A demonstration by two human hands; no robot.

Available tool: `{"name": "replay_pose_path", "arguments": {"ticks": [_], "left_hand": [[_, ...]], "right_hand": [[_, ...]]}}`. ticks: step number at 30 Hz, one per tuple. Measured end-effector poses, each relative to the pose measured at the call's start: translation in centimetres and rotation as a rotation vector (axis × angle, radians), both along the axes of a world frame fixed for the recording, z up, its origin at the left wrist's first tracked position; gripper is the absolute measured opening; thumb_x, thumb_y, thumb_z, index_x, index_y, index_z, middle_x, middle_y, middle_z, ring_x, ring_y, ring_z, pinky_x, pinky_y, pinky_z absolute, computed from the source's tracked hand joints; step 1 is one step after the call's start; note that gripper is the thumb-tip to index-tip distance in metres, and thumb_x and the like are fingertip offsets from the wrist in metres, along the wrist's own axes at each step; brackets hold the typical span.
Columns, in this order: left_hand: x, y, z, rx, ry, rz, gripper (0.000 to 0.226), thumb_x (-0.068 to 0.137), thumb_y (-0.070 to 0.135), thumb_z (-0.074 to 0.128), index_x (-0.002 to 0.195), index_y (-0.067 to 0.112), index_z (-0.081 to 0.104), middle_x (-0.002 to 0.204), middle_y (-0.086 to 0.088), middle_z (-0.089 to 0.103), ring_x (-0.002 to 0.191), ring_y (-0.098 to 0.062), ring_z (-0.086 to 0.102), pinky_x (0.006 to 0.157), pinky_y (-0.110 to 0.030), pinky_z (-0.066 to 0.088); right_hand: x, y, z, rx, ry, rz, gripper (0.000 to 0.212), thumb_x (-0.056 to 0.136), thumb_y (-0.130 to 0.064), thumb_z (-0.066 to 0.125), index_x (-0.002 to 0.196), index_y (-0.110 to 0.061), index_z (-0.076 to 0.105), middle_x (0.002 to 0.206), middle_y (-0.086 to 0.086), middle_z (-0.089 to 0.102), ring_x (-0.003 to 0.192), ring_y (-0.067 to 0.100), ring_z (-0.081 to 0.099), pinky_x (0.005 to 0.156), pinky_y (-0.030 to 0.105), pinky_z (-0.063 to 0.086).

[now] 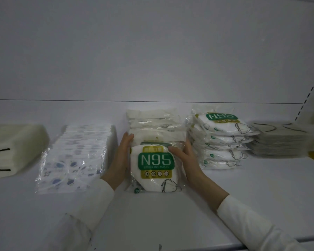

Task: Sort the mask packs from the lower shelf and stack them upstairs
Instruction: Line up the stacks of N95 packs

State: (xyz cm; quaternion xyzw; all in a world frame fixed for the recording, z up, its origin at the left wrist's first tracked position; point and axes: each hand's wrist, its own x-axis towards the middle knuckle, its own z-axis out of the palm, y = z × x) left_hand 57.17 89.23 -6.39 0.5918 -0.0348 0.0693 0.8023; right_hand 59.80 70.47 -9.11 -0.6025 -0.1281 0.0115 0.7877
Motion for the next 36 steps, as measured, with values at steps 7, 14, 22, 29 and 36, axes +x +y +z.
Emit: {"name": "replay_pose_path", "arguments": {"ticks": [7,14,22,29,36], "left_hand": [[3.4,1.2,1.0,-0.171,0.232,0.068,0.060,0.094,0.061,0.023,0.112,0.018,0.060,0.116,-0.012,0.064,0.102,-0.026,0.060,0.096,-0.041,0.045],[4.3,-0.1,0.8,-0.180,0.209,0.008,0.057,0.096,0.058,0.026,0.106,0.018,0.064,0.079,-0.008,0.073,0.067,-0.020,0.070,0.061,-0.031,0.056],[3.7,0.1,-0.5,-0.150,0.206,0.027,0.053,0.097,0.055,0.026,0.111,0.020,0.063,0.089,-0.007,0.072,0.078,-0.023,0.068,0.075,-0.036,0.054],[2.0,-0.2,-0.8,-0.162,0.264,-0.048,0.053,0.097,0.056,0.024,0.110,0.021,0.062,0.086,-0.007,0.073,0.081,-0.024,0.067,0.070,-0.034,0.049],[1.0,-0.2,0.0,-0.088,0.232,-0.008,0.047,0.099,0.049,0.026,0.100,0.019,0.062,0.084,-0.006,0.072,0.084,-0.023,0.064,0.076,-0.035,0.050]], "right_hand": [[1.9,-0.5,2.4,0.255,0.207,-0.116,0.042,0.103,-0.026,0.034,0.144,-0.015,0.034,0.147,0.010,0.041,0.136,0.024,0.038,0.112,0.034,0.028],[3.8,1.1,1.5,0.313,0.237,-0.086,0.060,0.090,-0.060,0.042,0.129,-0.016,0.057,0.122,0.013,0.065,0.113,0.031,0.061,0.103,0.048,0.044],[3.2,0.6,1.6,0.249,0.245,-0.111,0.061,0.091,-0.057,0.042,0.135,-0.015,0.053,0.128,0.012,0.062,0.120,0.029,0.057,0.109,0.048,0.038],[2.3,0.3,0.5,0.227,0.280,0.003,0.057,0.094,-0.056,0.038,0.125,-0.014,0.060,0.114,0.011,0.069,0.108,0.029,0.064,0.097,0.041,0.048],[1.1,0.3,1.7,0.155,0.273,-0.044,0.063,0.093,-0.061,0.034,0.133,-0.015,0.054,0.125,0.011,0.064,0.118,0.028,0.058,0.106,0.043,0.041]]}}
